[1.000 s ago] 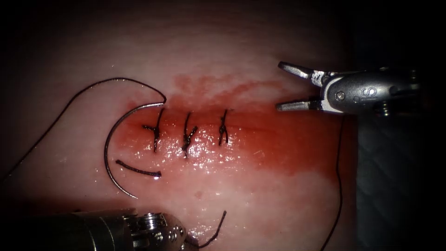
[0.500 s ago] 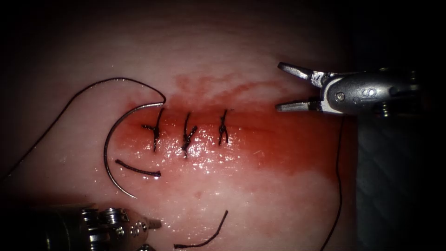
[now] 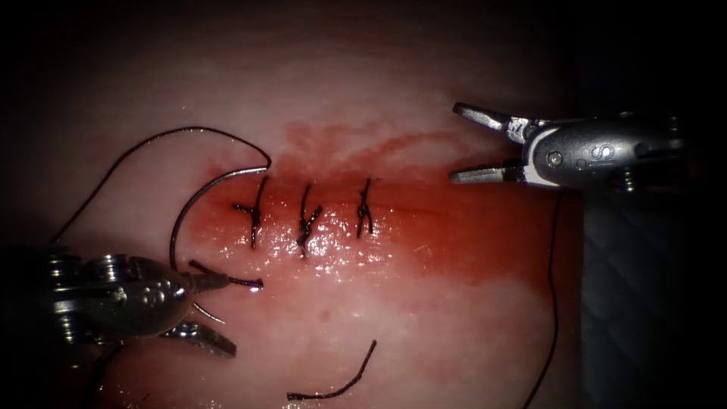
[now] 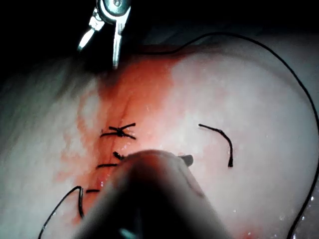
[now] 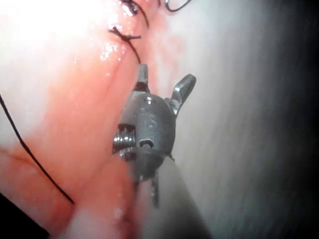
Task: Wound Closure
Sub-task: Place the suture piece onto the skin
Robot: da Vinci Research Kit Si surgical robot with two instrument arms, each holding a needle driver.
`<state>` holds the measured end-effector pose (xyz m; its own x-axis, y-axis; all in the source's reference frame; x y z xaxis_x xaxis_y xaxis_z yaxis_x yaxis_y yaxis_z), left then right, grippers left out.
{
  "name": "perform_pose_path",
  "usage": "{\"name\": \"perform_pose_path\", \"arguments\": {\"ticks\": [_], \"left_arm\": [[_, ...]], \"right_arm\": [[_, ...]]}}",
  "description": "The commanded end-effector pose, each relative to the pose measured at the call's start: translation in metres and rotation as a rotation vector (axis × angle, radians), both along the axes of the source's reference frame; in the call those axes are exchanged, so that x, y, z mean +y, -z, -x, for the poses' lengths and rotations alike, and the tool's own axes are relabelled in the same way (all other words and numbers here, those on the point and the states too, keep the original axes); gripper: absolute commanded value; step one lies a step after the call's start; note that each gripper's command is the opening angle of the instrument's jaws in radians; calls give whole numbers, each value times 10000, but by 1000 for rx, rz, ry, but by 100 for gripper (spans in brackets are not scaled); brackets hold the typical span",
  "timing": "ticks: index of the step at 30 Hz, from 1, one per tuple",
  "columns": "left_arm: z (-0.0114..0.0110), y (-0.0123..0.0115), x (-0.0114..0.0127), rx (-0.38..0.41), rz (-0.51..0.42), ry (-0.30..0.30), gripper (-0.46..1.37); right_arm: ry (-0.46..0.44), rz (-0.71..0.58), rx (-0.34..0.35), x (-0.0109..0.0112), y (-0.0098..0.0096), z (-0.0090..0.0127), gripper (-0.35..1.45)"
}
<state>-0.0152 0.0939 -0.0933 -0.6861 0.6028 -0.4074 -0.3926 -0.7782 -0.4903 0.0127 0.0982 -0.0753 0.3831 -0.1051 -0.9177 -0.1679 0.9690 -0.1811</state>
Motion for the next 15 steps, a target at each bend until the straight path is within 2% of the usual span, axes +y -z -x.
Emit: {"name": "perform_pose_path", "arguments": {"ticks": [1, 4, 7, 10, 12, 15], "left_arm": [[-2, 1, 2, -16, 14, 7, 75], [-2, 12, 24, -71, 69, 25, 76], [-2, 17, 38, -118, 115, 37, 69], [-3, 19, 50, -199, 187, 64, 64], [-4, 17, 52, -223, 205, 68, 66], [-6, 10, 51, -234, 213, 63, 58]], "right_arm": [[5, -7, 0, 0, 1, 0, 120], [14, -20, -2, 0, 5, 1, 123], [21, -33, -3, 0, 10, 2, 125], [34, -57, 9, -3, 15, 4, 128], [40, -65, 14, -4, 17, 5, 128], [59, -78, 16, -8, 19, 6, 128]]}}
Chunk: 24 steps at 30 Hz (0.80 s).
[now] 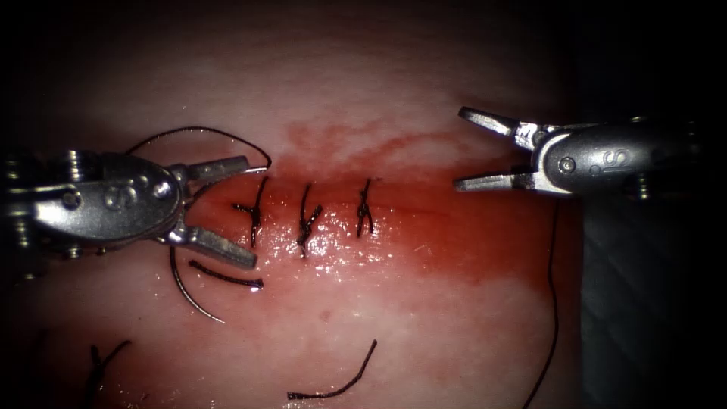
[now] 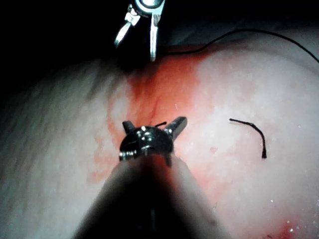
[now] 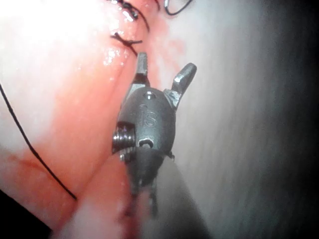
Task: Wound Closure
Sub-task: Place the suture piece onto the skin
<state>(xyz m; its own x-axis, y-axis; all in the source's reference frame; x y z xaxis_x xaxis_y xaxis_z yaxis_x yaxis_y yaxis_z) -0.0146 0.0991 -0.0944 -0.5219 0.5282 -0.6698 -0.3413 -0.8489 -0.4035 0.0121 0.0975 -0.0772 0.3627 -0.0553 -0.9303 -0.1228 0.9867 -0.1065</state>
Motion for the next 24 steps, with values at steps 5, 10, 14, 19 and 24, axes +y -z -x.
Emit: {"name": "perform_pose_path", "arguments": {"ticks": [5, 10, 14, 19, 24], "left_arm": [[-4, -13, -10, -6, 22, -23, 59], [-10, -22, -25, -7, 58, -45, 62], [-15, -29, -36, -1, 84, -48, 64], [-18, -29, -39, 14, 103, -43, 66], [-19, -29, -39, 19, 108, -42, 66]], "right_arm": [[28, -38, 10, -6, 1, 2, 128], [41, -72, 27, -13, 4, 7, 128], [53, -93, 25, -19, 7, 10, 129], [72, -108, 19, -25, 5, 10, 127], [77, -107, 15, -27, 3, 9, 127]]}}
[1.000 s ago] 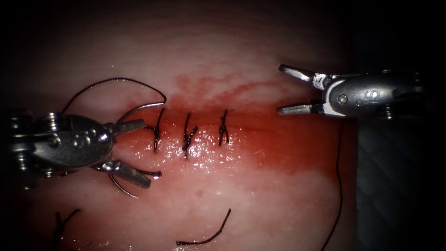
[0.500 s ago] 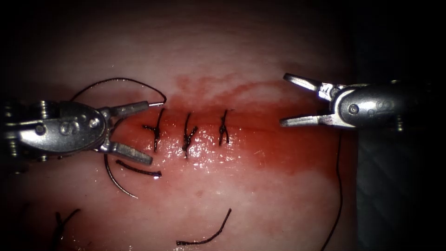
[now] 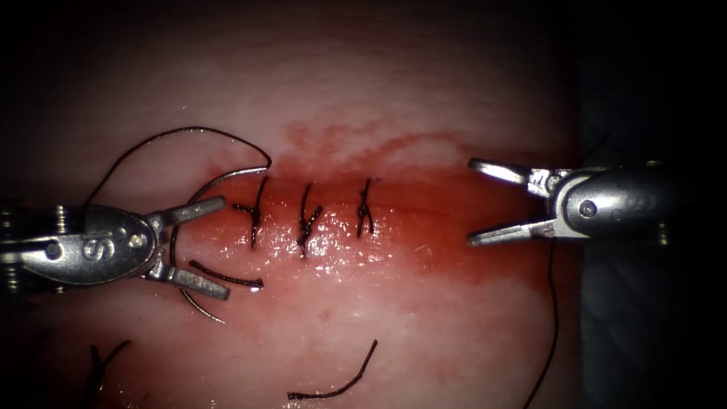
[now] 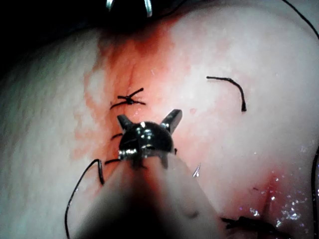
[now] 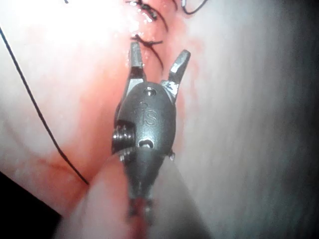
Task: Wound Closure
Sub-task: Place the suture piece onto the skin
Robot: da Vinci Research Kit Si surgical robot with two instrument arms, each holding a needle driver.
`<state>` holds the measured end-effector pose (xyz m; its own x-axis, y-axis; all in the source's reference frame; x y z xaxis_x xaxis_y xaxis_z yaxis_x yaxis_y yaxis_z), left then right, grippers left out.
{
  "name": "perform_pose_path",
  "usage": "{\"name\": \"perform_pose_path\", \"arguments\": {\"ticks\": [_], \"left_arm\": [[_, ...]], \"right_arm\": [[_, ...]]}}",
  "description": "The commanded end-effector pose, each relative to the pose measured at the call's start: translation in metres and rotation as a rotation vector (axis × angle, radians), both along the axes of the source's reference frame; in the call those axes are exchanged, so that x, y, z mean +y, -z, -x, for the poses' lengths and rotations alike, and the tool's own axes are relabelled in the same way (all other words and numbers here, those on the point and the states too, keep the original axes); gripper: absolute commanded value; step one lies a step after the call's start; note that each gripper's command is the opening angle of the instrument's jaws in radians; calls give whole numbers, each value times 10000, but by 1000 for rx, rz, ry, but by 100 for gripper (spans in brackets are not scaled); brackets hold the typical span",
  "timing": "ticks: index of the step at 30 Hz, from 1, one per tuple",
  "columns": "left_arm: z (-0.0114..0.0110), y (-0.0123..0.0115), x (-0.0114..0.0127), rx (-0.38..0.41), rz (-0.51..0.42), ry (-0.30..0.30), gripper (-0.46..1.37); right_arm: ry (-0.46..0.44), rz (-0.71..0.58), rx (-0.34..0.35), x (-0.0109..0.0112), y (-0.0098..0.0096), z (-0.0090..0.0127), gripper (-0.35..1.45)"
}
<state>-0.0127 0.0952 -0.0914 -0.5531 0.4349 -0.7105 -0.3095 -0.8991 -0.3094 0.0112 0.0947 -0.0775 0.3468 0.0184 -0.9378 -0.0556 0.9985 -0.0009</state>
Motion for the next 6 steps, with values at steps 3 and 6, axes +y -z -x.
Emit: {"name": "perform_pose_path", "arguments": {"ticks": [3, 6], "left_arm": [[0, 0, 2, 7, 3, 7, 65], [0, 0, 3, 10, 1, 11, 65]], "right_arm": [[8, -2, -1, 1, -1, 0, 127], [7, -2, -1, 1, -1, -1, 127]]}}
